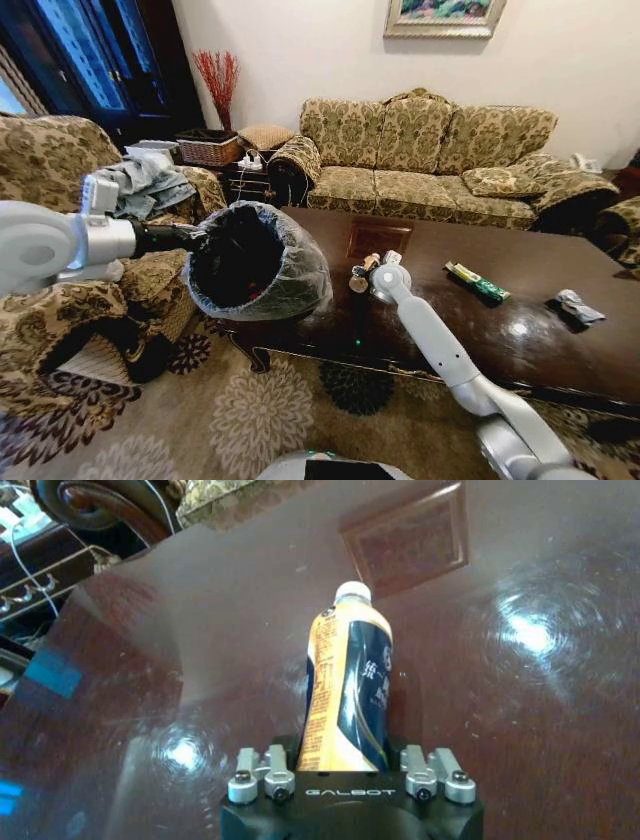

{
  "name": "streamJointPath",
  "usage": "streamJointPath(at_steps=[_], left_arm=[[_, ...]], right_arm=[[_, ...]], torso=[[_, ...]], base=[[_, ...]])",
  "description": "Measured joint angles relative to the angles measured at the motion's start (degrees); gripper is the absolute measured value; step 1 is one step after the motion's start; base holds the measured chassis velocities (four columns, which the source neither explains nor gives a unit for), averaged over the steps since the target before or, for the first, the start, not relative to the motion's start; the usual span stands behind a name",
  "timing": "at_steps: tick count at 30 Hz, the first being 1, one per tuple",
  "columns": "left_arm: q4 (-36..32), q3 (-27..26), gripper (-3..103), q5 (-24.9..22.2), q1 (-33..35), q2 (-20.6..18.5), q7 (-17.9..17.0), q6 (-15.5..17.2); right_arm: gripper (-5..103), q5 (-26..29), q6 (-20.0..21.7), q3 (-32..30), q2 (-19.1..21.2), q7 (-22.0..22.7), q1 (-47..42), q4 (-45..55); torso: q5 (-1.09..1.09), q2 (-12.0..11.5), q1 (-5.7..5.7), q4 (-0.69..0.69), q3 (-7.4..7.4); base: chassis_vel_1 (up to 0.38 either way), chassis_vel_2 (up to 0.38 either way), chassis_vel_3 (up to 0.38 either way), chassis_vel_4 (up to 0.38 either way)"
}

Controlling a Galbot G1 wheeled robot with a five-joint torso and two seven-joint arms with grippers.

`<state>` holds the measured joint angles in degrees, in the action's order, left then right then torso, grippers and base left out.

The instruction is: Move to the front of the table and place the trash on the table into the trash bin.

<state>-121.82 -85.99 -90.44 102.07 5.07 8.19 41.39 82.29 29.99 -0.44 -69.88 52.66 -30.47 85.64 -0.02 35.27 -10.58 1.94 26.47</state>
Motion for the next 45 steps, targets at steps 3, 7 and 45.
streamJointPath(at_steps=[3, 7, 45], left_arm=[[0.1, 0.0, 0, 0.0, -0.1, 0.0, 0.1, -0.2], [0.1, -0.1, 0, 0.1, -0.2, -0.1, 0.1, -0.4], [10.9, -0.2, 0, -11.3, 1.4, -23.6, -0.6, 0.8]], right_arm=[[47, 0.1, -0.9, 0.2, 0.9, -0.1, 0.0, 2.4], [37, -2.3, -2.9, 1.2, 3.6, -2.4, 0.8, 8.4], [57, 5.3, 2.0, 25.4, 10.5, -24.3, 37.0, 35.7]], torso=[[0.0, 0.0, -0.01, 0.0, 0.0], [0.0, 0.0, -0.01, 0.0, 0.0], [0.03, 0.0, -0.01, 0.01, 0.0]], base=[[0.0, 0.0, 0.0, 0.0], [0.0, 0.0, 0.0, 0.0], [0.0, 0.0, 0.0, 0.0]])
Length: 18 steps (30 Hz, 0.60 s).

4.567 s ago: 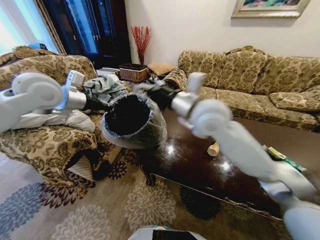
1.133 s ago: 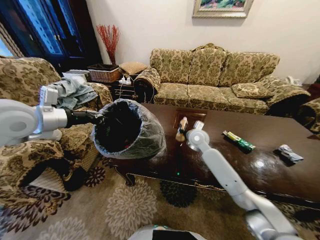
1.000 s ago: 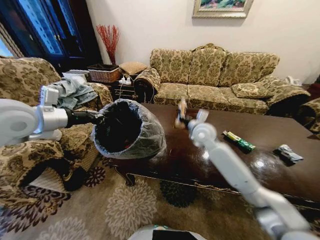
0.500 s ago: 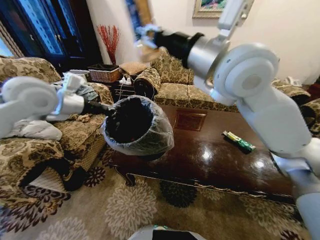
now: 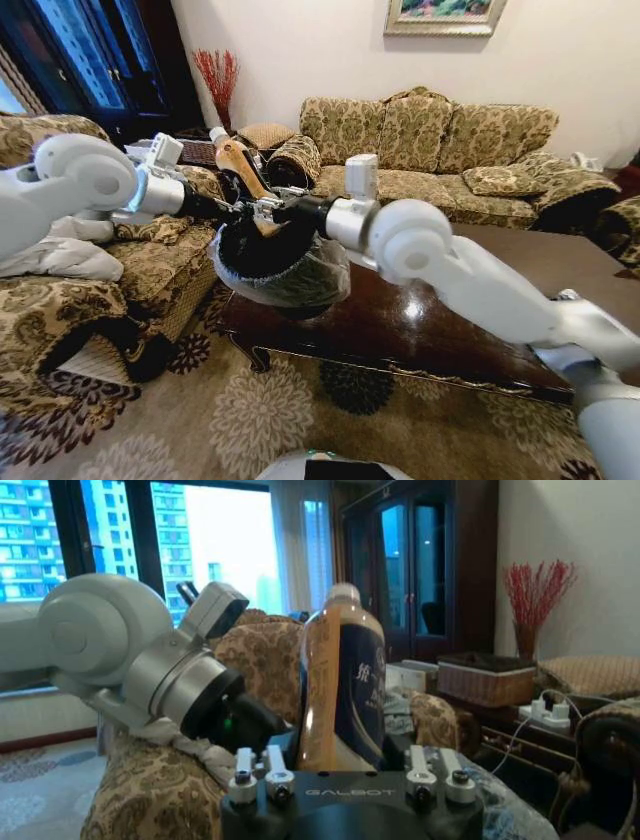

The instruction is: Move to the front of the table and place the trash on the table into the trash bin.

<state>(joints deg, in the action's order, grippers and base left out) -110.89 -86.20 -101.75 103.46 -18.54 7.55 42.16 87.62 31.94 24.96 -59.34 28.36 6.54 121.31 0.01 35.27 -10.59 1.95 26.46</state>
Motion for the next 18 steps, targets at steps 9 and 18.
streamJointPath(at_steps=[9, 18], left_arm=[[-0.2, -0.2, 0, 0.0, -0.1, 0.5, 0.1, 0.0], [-1.5, -0.7, 0, 0.9, -0.8, 4.6, 0.0, 0.0]], right_arm=[[94, -0.2, 0.5, -0.9, 1.1, 0.0, 0.1, 1.3], [100, 1.3, -1.5, -8.9, 4.2, 1.8, -0.8, 1.9]], torso=[[-0.01, 0.0, 0.0, -0.03, 0.0], [0.01, 0.0, 0.0, 0.0, 0.0]], base=[[0.0, 0.0, 0.0, 0.0], [0.0, 0.0, 0.0, 0.0]])
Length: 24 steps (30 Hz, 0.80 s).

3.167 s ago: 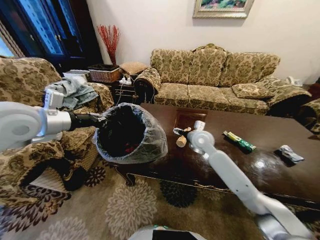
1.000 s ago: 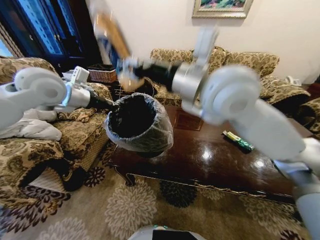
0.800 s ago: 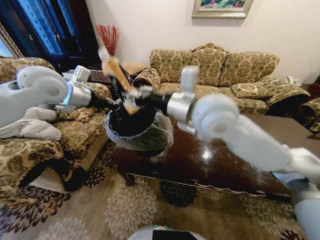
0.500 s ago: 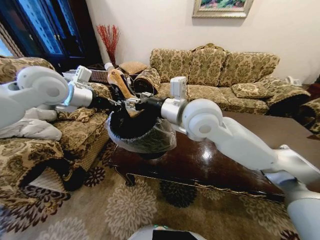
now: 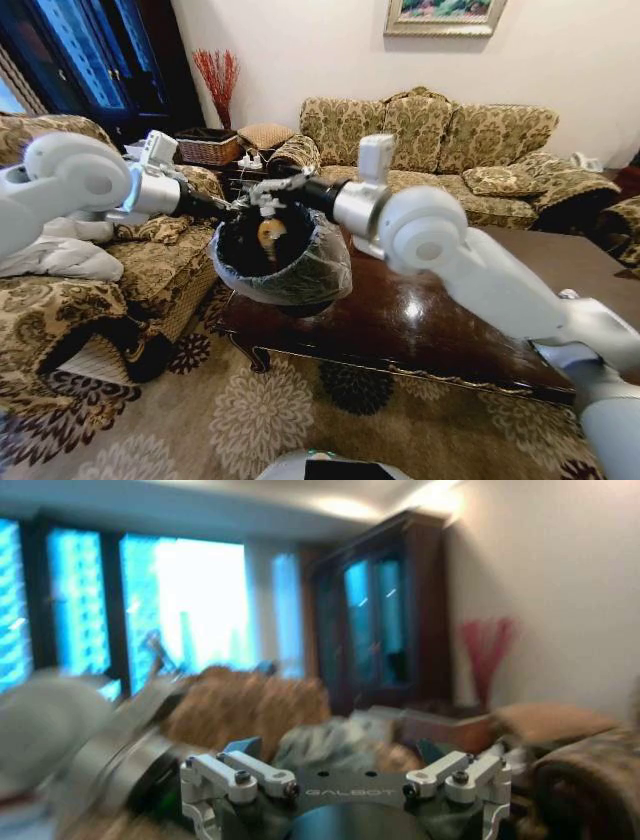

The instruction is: Move to the front of the table and place the trash on the table into the trash bin.

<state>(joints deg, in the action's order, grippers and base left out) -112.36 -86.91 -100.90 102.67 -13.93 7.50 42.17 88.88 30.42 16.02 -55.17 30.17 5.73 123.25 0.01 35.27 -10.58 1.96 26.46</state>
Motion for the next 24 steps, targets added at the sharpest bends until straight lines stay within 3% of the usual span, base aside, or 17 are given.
streamJointPath(at_steps=[2, 4, 6, 7, 8, 9, 10, 15, 24], left_arm=[[-0.5, -0.3, 0, 0.3, -0.3, 1.5, 0.0, 0.0], [-2.3, -0.8, 0, 1.2, -1.6, 7.1, 0.2, 0.0], [-2.7, -0.8, 0, 1.6, -1.8, 8.5, 0.2, -0.1], [-4.2, -0.9, 0, 3.1, -2.3, 12.9, 0.5, -0.2], [-4.7, -0.9, 0, 3.5, -2.4, 14.8, 0.6, -0.2], [-4.7, -0.9, 0, 3.5, -2.4, 14.8, 0.6, -0.2], [-6.2, -0.9, 0, 4.2, -2.5, 17.9, 0.7, -0.2], [-9.9, -0.7, 0, 5.5, -2.9, 22.8, 1.6, -0.7], [-13.2, -0.3, 0, 7.1, -3.1, 29.8, 4.6, -0.9]], right_arm=[[100, 0.8, 0.0, -3.1, 1.7, 0.6, -1.4, 0.7], [100, 3.5, 0.8, -14.6, 9.7, 1.2, -8.7, 2.7], [100, 3.9, 1.2, -17.5, 12.0, 1.2, -11.1, 3.1], [100, 3.6, 2.0, -24.3, 17.8, 1.2, -18.4, 4.1], [100, 2.0, 2.1, -26.8, 20.5, 1.3, -22.5, 4.2], [100, 2.0, 2.1, -26.8, 20.5, 1.3, -22.5, 4.2], [100, -1.4, 3.0, -30.7, 23.9, 1.3, -28.9, 3.6], [100, -2.9, 7.1, -34.5, 26.5, 2.7, -34.9, 1.9], [100, -4.4, 9.2, -32.6, 25.7, 4.1, -35.1, 0.8]], torso=[[-0.02, 0.0, -0.01, 0.0, 0.0], [-0.02, 0.0, -0.01, 0.01, 0.0], [-0.02, 0.0, 0.0, 0.01, 0.0], [-0.07, 0.0, 0.01, -0.08, -0.02], [-0.07, 0.0, 0.02, -0.08, -0.02], [-0.07, 0.0, 0.02, -0.08, -0.02], [-0.07, 0.0, 0.02, -0.09, -0.02], [-0.03, 0.0, 0.01, -0.01, 0.0], [0.02, 0.0, 0.0, 0.01, 0.0]], base=[[0.0, 0.0, 0.0, 0.0], [0.0, 0.0, 0.0, 0.0], [0.0, 0.0, 0.0, 0.0], [0.0, 0.0, 0.0, 0.0], [0.0, 0.0, 0.0, 0.0], [0.0, 0.0, 0.0, 0.0], [0.0, 0.0, 0.0, 0.0], [0.0, 0.0, 0.0, 0.0], [0.001, -0.062, 0.004, 0.08]])
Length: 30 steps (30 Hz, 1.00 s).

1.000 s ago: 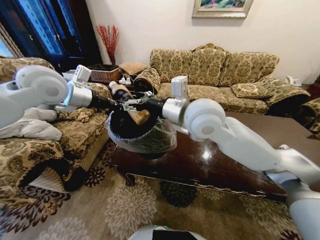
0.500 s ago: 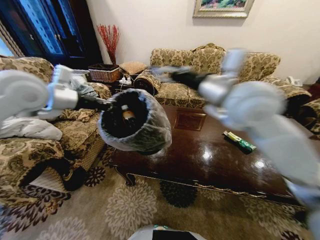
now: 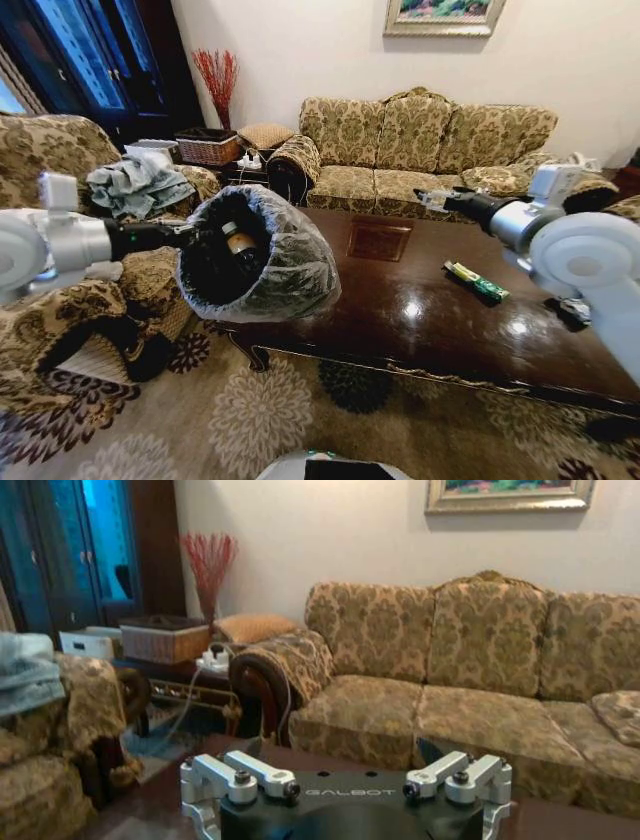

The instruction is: Move to the front of the table and place the trash on the table into the trash bin.

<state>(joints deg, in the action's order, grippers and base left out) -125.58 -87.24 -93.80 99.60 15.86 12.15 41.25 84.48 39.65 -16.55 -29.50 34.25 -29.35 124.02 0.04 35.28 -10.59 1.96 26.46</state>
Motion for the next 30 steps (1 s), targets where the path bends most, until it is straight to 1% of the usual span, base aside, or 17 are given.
streamJointPath(at_steps=[4, 12, 13, 15, 17, 19, 20, 21, 23, 24, 25, 26, 28, 29, 30], left_arm=[[-0.6, 0.0, 0, 0.8, 0.3, 1.0, 1.0, 0.0], [-1.5, -0.3, 0, 1.1, 0.5, 0.7, 1.2, 0.1], [-2.0, -0.3, 0, 1.2, 0.5, 0.7, 1.2, 0.1], [-2.5, -0.3, 0, 1.2, 0.6, 0.9, 1.2, 0.1], [-3.1, -0.3, 0, 1.3, 0.6, 1.2, 1.2, 0.1], [-3.6, -0.3, 0, 1.3, 0.7, 1.4, 1.1, 0.1], [-3.8, -0.3, 0, 1.3, 0.7, 1.5, 1.1, 0.2], [-4.0, -0.3, 0, 1.4, 0.7, 1.6, 1.1, 0.2], [-4.4, -0.4, 0, 1.4, 0.7, 1.7, 1.1, 0.2], [-4.4, -0.4, 0, 1.4, 0.7, 1.7, 1.1, 0.2], [-4.6, -0.4, 0, 1.4, 0.7, 1.7, 1.0, 0.2], [-4.8, -0.4, 0, 1.4, 0.7, 1.8, 1.0, 0.2], [-5.2, -0.4, 0, 1.3, 0.8, 2.1, 1.0, 0.2], [-5.6, -0.4, 0, 1.4, 0.8, 2.3, 1.0, 0.2], [-5.8, -0.3, 0, 1.4, 0.9, 2.4, 1.0, 0.2]], right_arm=[[100, -1.2, 0.2, 0.6, -1.1, 0.0, -0.6, -0.4], [100, -3.3, -0.3, 0.6, -2.4, -0.1, -2.9, -0.1], [100, -3.4, -0.5, 0.5, -2.6, -0.1, -3.1, -0.1], [100, -3.4, -0.7, 0.5, -2.6, -0.1, -3.3, 0.0], [100, -3.4, -0.8, 0.5, -2.7, -0.1, -3.4, 0.2], [100, -3.5, -0.8, 0.5, -2.8, -0.1, -3.4, 0.4], [100, -3.5, -0.8, 0.6, -2.9, -0.1, -3.4, 0.4], [100, -3.5, -0.8, 0.6, -3.0, -0.1, -3.4, 0.4], [100, -3.6, -0.8, 0.9, -3.2, -0.1, -3.4, 0.5], [100, -3.6, -0.8, 0.9, -3.2, -0.1, -3.4, 0.5], [100, -3.7, -0.8, 1.0, -3.3, -0.1, -3.4, 0.5], [100, -3.8, -0.8, 1.1, -3.4, -0.1, -3.5, 0.5], [100, -4.3, -0.8, 1.5, -3.6, -0.2, -3.7, 0.6], [100, -5.3, -0.8, 1.9, -3.9, -0.6, -4.0, 0.5], [100, -5.9, -0.7, 2.1, -4.0, -1.0, -4.1, 0.4]], torso=[[-0.05, 0.0, 0.0, -0.02, 0.0], [-0.04, 0.0, 0.03, -0.04, -0.02], [-0.08, 0.0, 0.03, -0.05, -0.01], [-0.08, 0.0, 0.03, -0.03, -0.01], [0.02, 0.0, 0.02, -0.02, -0.01], [0.01, 0.0, 0.01, -0.01, 0.0], [-0.05, 0.0, 0.0, 0.0, 0.0], [-0.09, 0.0, 0.0, 0.0, 0.01], [-0.01, 0.0, -0.01, -0.03, 0.01], [-0.01, 0.0, -0.01, -0.03, 0.01], [-0.01, 0.0, -0.02, -0.06, 0.01], [-0.07, 0.0, -0.03, -0.05, 0.02], [-0.07, 0.0, -0.02, -0.05, 0.01], [-0.01, 0.0, -0.02, -0.04, 0.0], [-0.01, 0.0, -0.01, -0.05, 0.01]], base=[[-0.024, -0.27, 0.033, 0.248], [-0.106, -0.359, 0.109, 0.339], [-0.25, -0.354, 0.187, 0.321], [-0.25, -0.325, 0.225, 0.323], [-0.313, -0.299, 0.315, 0.328], [-0.308, -0.303, 0.38, 0.311], [-0.354, -0.325, 0.38, 0.311], [-0.354, -0.326, 0.382, 0.311], [-0.407, -0.336, 0.389, 0.335], [-0.409, -0.347, 0.396, 0.335], [-0.409, -0.347, 0.376, 0.352], [-0.383, -0.348, 0.376, 0.352], [-0.39, -0.355, 0.361, 0.357], [-0.396, -0.362, 0.348, 0.354], [-0.396, -0.359, 0.348, 0.354]])
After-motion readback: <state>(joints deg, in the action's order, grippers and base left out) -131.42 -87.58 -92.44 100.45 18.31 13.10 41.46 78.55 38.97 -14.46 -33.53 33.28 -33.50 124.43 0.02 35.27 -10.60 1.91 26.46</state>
